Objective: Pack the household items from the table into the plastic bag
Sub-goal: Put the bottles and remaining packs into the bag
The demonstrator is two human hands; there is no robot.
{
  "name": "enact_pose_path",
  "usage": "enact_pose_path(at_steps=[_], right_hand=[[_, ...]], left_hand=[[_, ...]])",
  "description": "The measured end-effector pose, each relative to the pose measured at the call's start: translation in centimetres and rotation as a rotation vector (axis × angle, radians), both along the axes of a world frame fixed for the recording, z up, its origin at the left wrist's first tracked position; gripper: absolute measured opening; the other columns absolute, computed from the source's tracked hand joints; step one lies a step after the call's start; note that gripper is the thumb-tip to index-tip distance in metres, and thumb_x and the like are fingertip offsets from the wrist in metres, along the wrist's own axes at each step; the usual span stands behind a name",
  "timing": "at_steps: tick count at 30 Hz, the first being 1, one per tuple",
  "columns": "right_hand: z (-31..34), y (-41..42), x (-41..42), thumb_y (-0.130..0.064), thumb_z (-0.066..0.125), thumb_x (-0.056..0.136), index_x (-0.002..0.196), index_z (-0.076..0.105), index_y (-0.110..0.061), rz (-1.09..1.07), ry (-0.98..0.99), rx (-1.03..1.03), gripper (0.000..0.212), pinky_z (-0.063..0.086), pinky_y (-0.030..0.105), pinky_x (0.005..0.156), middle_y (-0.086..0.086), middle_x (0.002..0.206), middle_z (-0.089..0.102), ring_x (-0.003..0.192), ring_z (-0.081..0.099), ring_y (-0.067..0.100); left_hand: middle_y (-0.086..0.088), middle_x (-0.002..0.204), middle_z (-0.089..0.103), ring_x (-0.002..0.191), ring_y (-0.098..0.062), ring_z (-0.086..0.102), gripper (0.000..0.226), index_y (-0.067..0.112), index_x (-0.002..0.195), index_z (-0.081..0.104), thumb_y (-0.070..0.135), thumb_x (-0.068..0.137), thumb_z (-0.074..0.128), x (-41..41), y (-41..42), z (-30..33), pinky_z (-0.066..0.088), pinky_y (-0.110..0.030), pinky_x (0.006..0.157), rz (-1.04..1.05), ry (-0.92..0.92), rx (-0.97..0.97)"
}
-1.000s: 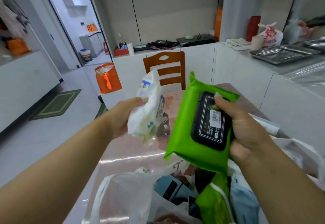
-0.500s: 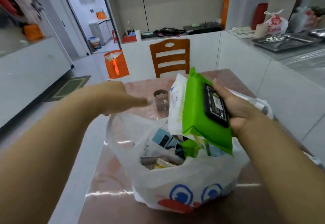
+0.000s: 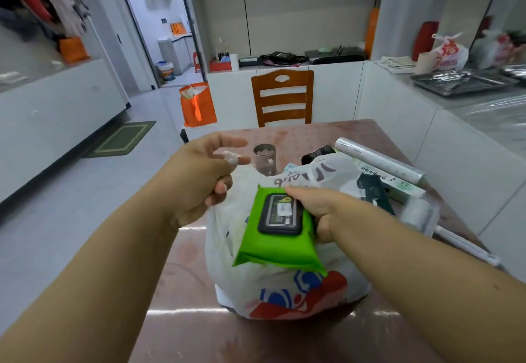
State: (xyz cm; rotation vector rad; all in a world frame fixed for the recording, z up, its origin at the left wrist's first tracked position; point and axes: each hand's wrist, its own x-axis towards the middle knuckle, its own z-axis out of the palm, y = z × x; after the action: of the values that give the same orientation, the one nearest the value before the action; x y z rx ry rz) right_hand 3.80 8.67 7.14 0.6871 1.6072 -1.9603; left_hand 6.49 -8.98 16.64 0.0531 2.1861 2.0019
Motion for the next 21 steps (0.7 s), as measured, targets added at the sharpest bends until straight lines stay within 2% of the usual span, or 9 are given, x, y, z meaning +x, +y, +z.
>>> enact_pose_path(at_steps=[2, 5, 7, 9, 11, 15, 17, 19, 21], right_hand=[[1.2, 1.5, -0.7, -0.035, 0.055, 0.096, 0.08, 0.061, -0.011, -0.051, 0.07, 0.003, 0.029, 0.055, 0.038, 0.046, 0.008, 0.052, 0.068, 0.041, 0.065, 0.021], [2.4, 3.3, -1.6, -0.034, 0.052, 0.096, 0.069, 0.068, -0.005, -0.146, 0.042, -0.079, 0.043, 0.048, 0.048, 0.033, 0.015, 0.054, 0.068, 0.039, 0.064, 0.028], [1.3, 4.9, -2.2, -0.028, 0.055, 0.093, 0.064, 0.073, 0.0, -0.247, 0.007, -0.09, 0.043, 0.053, 0.049, 0.044, 0.017, 0.053, 0.067, 0.039, 0.063, 0.029], [-0.6, 6.8, -2.3, -0.025, 0.054, 0.095, 0.086, 0.071, -0.002, -0.365, 0.05, -0.016, 0.029, 0.059, 0.046, 0.057, 0.016, 0.059, 0.068, 0.045, 0.064, 0.027], [-1.9, 8.0, -2.0, -0.026, 0.051, 0.099, 0.095, 0.062, -0.004, -0.479, 0.107, 0.058, 0.024, 0.058, 0.045, 0.069, 0.016, 0.073, 0.067, 0.058, 0.062, 0.027], [-0.8, 5.5, -2.0, -0.028, 0.052, 0.098, 0.094, 0.059, -0.004, -0.319, 0.243, 0.17, 0.025, 0.052, 0.049, 0.076, 0.015, 0.086, 0.064, 0.075, 0.062, 0.031], [-0.9, 3.4, -2.2, -0.041, 0.053, 0.096, 0.112, 0.059, -0.001, -0.015, 0.261, 0.435, 0.043, 0.05, 0.045, 0.091, 0.018, 0.106, 0.065, 0.098, 0.063, 0.034], [-1.9, 2.1, -1.5, -0.057, 0.051, 0.09, 0.13, 0.051, -0.003, 0.422, 0.211, 1.037, 0.067, 0.045, 0.038, 0.098, 0.017, 0.128, 0.054, 0.116, 0.054, 0.033], [-1.7, 1.3, -0.4, -0.061, 0.049, 0.089, 0.134, 0.045, -0.005, 0.552, 0.304, 1.539, 0.072, 0.041, 0.04, 0.102, 0.015, 0.136, 0.044, 0.124, 0.046, 0.031]], left_hand=[[-0.021, 0.115, 0.066, 0.031, -0.003, 0.034, 0.029, 0.009, 0.115, 0.059, -0.007, 0.098, 0.042, 0.4, -0.6, 0.3, 0.027, -0.013, 0.027, -0.013, -0.047, 0.038], [-0.025, 0.118, 0.063, 0.031, -0.003, 0.034, 0.034, 0.007, 0.115, 0.059, -0.011, 0.096, 0.038, 0.8, -0.9, 0.7, 0.025, -0.012, 0.025, -0.027, -0.11, 0.103], [-0.027, 0.12, 0.062, 0.031, -0.003, 0.035, 0.04, 0.006, 0.118, 0.059, -0.015, 0.094, 0.033, 0.8, -1.3, 0.9, 0.025, -0.011, 0.025, -0.011, -0.143, 0.162], [-0.028, 0.122, 0.061, 0.031, -0.003, 0.036, 0.048, 0.006, 0.119, 0.058, -0.019, 0.091, 0.028, 0.6, -2.2, 1.1, 0.026, -0.011, 0.024, 0.018, -0.169, 0.231], [-0.028, 0.124, 0.059, 0.032, -0.003, 0.039, 0.051, 0.006, 0.121, 0.057, -0.02, 0.09, 0.026, 0.5, -2.7, 1.2, 0.026, -0.01, 0.024, 0.048, -0.174, 0.275], [-0.029, 0.122, 0.057, 0.038, -0.005, 0.049, 0.045, 0.007, 0.114, 0.058, -0.018, 0.09, 0.03, 0.3, -1.8, 1.2, 0.028, -0.011, 0.024, 0.051, -0.15, 0.271], [-0.028, 0.119, 0.058, 0.04, -0.006, 0.052, 0.04, 0.007, 0.113, 0.059, -0.016, 0.091, 0.034, 0.1, -1.2, 1.2, 0.029, -0.012, 0.024, 0.046, -0.136, 0.26], [-0.025, 0.116, 0.059, 0.041, -0.006, 0.054, 0.033, 0.007, 0.111, 0.059, -0.012, 0.093, 0.039, 0.0, -1.0, 1.0, 0.029, -0.011, 0.025, 0.057, -0.12, 0.252], [-0.026, 0.115, 0.058, 0.041, -0.006, 0.054, 0.03, 0.007, 0.109, 0.06, -0.01, 0.094, 0.04, 0.0, -1.3, 0.8, 0.029, -0.011, 0.025, 0.066, -0.107, 0.256]])
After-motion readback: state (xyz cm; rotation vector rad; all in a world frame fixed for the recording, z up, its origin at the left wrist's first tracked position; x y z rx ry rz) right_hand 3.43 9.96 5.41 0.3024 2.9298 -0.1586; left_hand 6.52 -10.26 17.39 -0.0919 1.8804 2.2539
